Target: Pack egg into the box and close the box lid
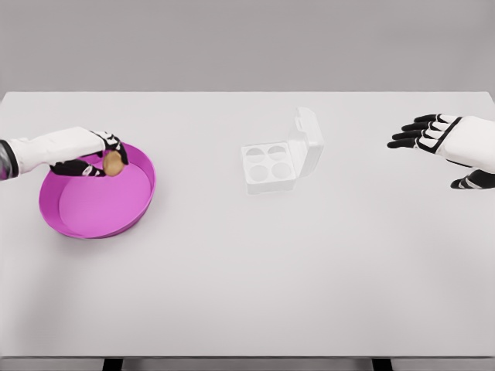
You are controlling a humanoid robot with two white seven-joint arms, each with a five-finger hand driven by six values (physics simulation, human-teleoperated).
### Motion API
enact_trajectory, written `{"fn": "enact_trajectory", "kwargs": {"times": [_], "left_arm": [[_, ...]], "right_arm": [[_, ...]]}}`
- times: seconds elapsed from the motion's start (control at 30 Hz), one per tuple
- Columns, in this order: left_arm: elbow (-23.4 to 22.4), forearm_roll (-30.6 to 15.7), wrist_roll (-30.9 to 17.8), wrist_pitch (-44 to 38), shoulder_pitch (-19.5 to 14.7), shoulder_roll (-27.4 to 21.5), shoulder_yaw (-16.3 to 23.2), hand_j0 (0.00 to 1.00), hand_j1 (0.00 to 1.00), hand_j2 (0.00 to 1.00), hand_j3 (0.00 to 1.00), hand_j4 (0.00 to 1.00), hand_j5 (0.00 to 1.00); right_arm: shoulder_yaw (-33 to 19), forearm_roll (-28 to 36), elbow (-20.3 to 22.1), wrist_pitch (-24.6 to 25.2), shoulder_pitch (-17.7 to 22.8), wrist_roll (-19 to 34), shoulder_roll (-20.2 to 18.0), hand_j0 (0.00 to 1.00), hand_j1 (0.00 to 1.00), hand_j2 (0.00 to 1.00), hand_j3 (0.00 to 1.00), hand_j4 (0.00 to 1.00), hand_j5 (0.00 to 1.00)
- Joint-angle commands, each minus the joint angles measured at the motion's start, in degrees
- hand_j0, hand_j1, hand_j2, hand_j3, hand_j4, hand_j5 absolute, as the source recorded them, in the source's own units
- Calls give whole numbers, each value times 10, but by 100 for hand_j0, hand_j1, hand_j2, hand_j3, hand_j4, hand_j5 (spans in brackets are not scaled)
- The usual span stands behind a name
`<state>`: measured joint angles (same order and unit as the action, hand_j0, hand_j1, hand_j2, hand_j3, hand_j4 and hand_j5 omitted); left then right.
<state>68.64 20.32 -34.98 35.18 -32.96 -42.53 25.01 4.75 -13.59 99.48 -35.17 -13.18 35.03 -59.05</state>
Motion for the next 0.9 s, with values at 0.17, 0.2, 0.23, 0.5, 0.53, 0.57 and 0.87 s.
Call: {"fn": "enact_trajectory", "kwargs": {"times": [0.17,0.2,0.23,0.5,0.53,0.57,0.87], "left_arm": [[16,-25,0,-2,0,-1,-3,39,39,39,39,39,39],[17,-30,0,-2,-1,-2,-3,39,39,39,39,39,39],[17,-31,0,-2,-1,-1,-3,39,39,39,39,39,39],[41,-40,0,-2,0,4,-18,37,37,37,37,37,37],[41,-41,0,-2,1,4,-20,37,37,37,37,37,37],[41,-41,0,-2,1,4,-20,37,37,37,37,37,37],[50,-42,0,-2,-5,32,-23,35,35,35,35,35,35]], "right_arm": [[0,3,0,2,0,0,-2,100,100,100,100,100,100],[0,3,0,2,0,0,-3,100,100,100,100,100,100],[0,3,-1,2,0,0,-2,100,100,100,100,100,100],[1,3,0,2,1,0,0,100,100,100,100,100,100],[1,3,0,2,1,0,0,100,100,100,100,100,100],[1,3,0,2,2,0,0,100,100,100,100,100,100],[-3,3,9,2,6,0,-1,100,100,100,100,100,100]]}}
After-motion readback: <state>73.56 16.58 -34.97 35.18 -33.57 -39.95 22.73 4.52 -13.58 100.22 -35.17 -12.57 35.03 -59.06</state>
